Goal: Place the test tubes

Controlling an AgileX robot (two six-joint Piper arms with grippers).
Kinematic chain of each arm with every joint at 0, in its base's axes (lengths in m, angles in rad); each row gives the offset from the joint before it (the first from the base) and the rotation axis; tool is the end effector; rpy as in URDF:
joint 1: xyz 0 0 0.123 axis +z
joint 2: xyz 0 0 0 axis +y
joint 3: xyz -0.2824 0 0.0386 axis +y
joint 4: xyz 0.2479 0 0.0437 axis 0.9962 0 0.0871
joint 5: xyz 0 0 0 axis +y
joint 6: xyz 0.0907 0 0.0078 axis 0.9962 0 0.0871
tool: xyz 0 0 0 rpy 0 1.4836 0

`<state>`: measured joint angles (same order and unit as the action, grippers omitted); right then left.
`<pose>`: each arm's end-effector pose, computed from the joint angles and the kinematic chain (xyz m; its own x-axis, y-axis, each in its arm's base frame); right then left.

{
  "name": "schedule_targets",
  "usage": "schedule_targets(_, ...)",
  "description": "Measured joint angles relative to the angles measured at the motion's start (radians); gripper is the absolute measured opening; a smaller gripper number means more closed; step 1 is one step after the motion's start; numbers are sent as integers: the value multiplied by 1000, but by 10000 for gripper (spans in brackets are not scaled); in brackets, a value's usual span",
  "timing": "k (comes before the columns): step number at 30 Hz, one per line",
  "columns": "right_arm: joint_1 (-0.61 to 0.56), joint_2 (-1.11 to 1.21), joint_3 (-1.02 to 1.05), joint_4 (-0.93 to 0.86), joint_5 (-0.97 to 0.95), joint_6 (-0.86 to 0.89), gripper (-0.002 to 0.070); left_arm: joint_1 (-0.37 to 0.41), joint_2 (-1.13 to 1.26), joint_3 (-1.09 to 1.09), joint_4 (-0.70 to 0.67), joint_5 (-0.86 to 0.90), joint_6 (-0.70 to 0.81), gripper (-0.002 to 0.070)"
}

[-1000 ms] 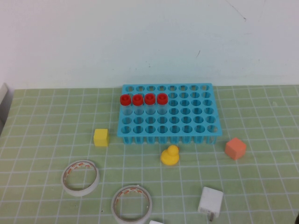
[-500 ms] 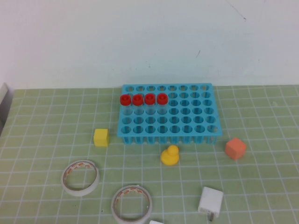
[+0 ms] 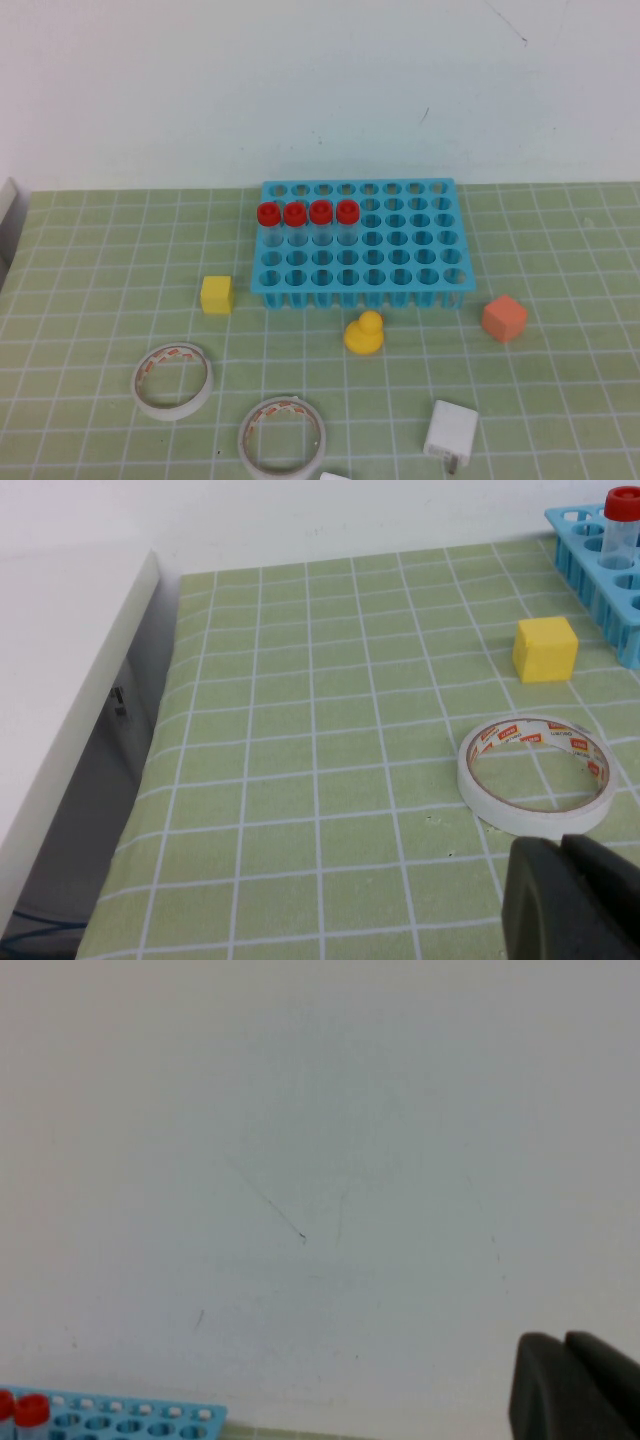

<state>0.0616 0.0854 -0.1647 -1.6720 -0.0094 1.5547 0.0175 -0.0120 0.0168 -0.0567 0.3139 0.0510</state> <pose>0.0552 0.0041 0.2638 0.1716 -0.1067 -0.9794 -0.0510 0.9918 -0.1170 0.0539 -0.0007 0.1798 -0.2289 -0.0069 -0.9734 -0.0011 1.0000 -0.0069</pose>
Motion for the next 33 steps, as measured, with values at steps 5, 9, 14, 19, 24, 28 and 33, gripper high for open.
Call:
schedule_targets(5,0,-26,0,199,60,-73,-1,0,0,0,0,0,0,-1)
schedule_targets(9,0,-68,0,508,169,-399,-1,0,0,0,0,0,0,-1)
schedule_targets(14,-6,-99,0,1013,443,-986,-1,0,-2,0,0,0,0,-1)
schedule_targets(19,-45,-99,0,1336,579,-1428,-1,0,-2,0,0,0,0,-1)
schedule_targets(24,-80,-99,0,1563,533,-1794,-1,0,-2,0,0,0,0,-1)
schedule_targets(28,-107,-99,0,1685,494,-1901,-1,0,-2,0,0,0,0,-1)
schedule_targets(33,-109,-99,0,1698,492,-1912,-1,0,-2,0,0,0,0,-1)
